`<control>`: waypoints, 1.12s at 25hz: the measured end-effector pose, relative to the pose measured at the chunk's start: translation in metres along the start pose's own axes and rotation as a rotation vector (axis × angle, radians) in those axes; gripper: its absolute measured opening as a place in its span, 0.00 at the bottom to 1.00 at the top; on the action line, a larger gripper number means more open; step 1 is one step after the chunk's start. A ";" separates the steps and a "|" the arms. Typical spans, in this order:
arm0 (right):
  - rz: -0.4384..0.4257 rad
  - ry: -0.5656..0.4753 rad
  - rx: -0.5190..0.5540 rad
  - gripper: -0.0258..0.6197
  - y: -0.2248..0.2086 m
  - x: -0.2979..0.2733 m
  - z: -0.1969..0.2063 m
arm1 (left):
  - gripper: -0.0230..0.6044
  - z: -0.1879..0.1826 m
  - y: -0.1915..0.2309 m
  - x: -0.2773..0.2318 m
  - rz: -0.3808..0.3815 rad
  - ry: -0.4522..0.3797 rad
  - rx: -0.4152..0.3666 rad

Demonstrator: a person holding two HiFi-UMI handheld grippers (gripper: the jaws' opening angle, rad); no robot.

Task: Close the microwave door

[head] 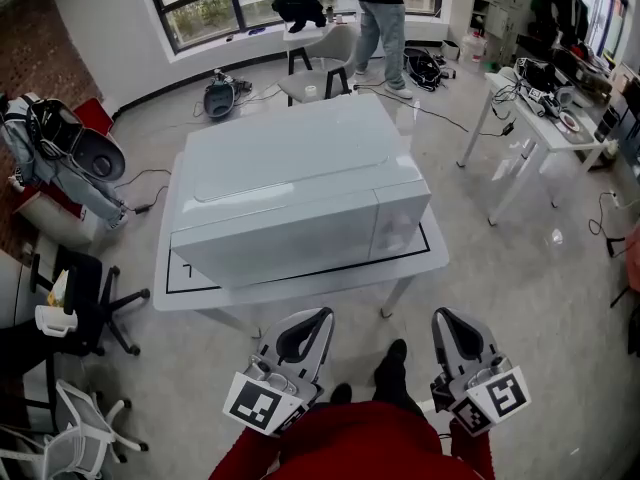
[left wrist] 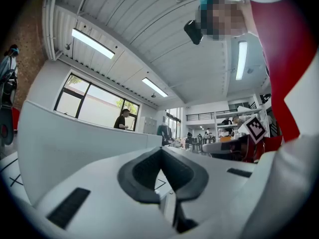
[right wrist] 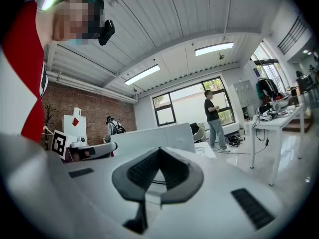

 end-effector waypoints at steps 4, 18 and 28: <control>-0.008 0.017 0.035 0.06 0.006 -0.001 0.002 | 0.05 -0.001 0.000 0.002 0.003 -0.003 0.006; 0.028 0.012 0.045 0.06 0.005 -0.003 0.000 | 0.05 -0.001 0.005 0.004 -0.005 0.001 0.011; 0.031 0.013 0.036 0.06 0.006 -0.004 0.004 | 0.05 0.006 0.005 0.005 -0.003 0.019 0.006</control>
Point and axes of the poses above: the fingertips, and each gripper's own axes: x backward along the fingers, y to its left, z out of its underside, the point moved 2 cm from there along x, backward along the fingers, and after that the axes turned 8 degrees about -y, right-handed, at the moved point
